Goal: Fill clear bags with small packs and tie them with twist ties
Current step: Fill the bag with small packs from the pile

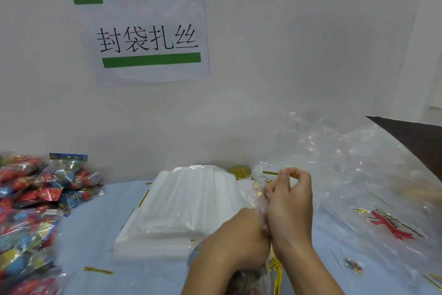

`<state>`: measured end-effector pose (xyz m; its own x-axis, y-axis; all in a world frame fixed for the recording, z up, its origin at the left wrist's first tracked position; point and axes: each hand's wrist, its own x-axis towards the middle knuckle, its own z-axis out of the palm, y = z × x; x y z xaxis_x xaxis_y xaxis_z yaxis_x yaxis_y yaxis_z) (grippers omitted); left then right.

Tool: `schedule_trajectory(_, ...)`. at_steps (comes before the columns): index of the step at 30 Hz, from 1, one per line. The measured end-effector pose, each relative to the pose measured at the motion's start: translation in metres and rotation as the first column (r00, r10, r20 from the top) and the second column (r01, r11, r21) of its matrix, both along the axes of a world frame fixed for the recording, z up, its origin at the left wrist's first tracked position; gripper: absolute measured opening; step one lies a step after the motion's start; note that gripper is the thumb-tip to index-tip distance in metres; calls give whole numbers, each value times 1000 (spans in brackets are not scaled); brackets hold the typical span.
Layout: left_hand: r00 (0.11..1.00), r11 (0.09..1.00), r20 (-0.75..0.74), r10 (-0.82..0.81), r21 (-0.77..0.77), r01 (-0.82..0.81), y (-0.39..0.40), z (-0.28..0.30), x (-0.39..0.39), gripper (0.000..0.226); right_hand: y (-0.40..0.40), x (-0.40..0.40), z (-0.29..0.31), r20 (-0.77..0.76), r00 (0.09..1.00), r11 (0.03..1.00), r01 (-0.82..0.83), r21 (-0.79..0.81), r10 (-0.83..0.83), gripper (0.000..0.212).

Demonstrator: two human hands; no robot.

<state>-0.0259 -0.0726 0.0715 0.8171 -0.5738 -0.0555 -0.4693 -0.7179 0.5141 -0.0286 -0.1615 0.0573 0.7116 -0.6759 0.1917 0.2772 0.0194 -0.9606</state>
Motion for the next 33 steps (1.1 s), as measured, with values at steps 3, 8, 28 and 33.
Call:
schedule_trajectory(3,994,998,-104,-27,-60,21,7,-5,5,18,-23,5,-5,-51,995,980,-80,184,91,11)
schedule_trajectory(8,970,937,-205,127,-296,-185,31,-6,19,31,-67,-7,-14,-387,903,957,-254,-137,184,16)
schedule_trajectory(28,993,941,-64,98,-319,-113,14,-8,17,7,-20,4,-3,10,992,989,-128,-79,129,46)
schedule_trajectory(33,953,939,-296,-60,-341,-47,20,-4,14,16,-20,6,4,133,970,902,-238,361,203,36)
